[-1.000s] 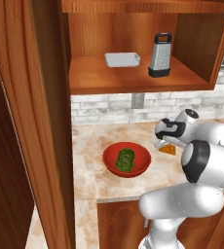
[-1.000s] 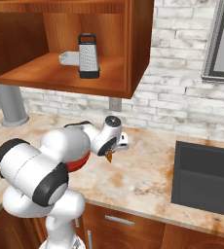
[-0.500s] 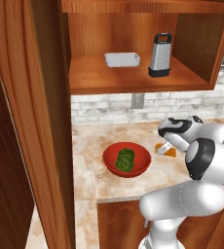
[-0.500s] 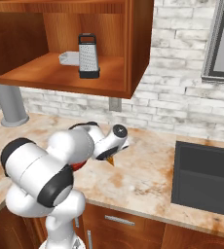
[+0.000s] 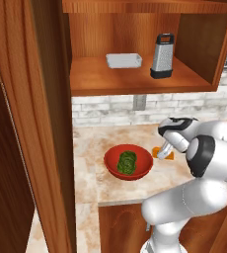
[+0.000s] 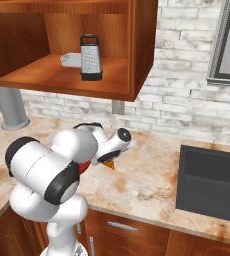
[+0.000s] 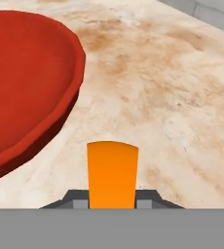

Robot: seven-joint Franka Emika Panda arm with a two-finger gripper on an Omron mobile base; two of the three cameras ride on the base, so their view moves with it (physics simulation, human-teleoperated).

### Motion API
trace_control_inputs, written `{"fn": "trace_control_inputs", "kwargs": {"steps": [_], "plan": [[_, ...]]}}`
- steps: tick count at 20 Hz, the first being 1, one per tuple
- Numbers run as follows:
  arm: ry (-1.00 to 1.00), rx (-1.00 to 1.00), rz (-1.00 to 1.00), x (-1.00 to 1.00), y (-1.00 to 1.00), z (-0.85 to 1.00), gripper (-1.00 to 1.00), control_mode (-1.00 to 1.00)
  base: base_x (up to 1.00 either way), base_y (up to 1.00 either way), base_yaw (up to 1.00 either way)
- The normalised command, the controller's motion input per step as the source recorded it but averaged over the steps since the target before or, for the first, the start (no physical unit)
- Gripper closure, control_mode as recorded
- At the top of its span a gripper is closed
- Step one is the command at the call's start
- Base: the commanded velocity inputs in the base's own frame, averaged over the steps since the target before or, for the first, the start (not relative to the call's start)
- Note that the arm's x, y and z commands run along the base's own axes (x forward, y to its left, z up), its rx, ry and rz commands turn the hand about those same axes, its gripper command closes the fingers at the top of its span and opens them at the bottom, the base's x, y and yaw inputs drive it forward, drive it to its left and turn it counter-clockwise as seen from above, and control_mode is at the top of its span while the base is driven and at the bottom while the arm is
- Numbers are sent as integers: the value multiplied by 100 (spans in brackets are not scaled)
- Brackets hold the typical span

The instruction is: Pick the cheese from the fridge and the cheese grater from the cabinet and place them next to the salad bowl.

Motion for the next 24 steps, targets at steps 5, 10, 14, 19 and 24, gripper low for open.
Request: {"fn": "trace_control_inputs", "kwargs": {"steps": [5,10,14,19,24], "plan": [[0,5,18,4,0,-8,100,-100,0,0,0],[0,1,15,0,15,-18,100,-100,0,0,0],[0,1,13,0,22,-23,-100,-100,0,0,0],[-1,1,11,0,14,-16,-100,-100,0,0,0],[-2,0,6,-1,0,-2,-100,-100,0,0,0]]}}
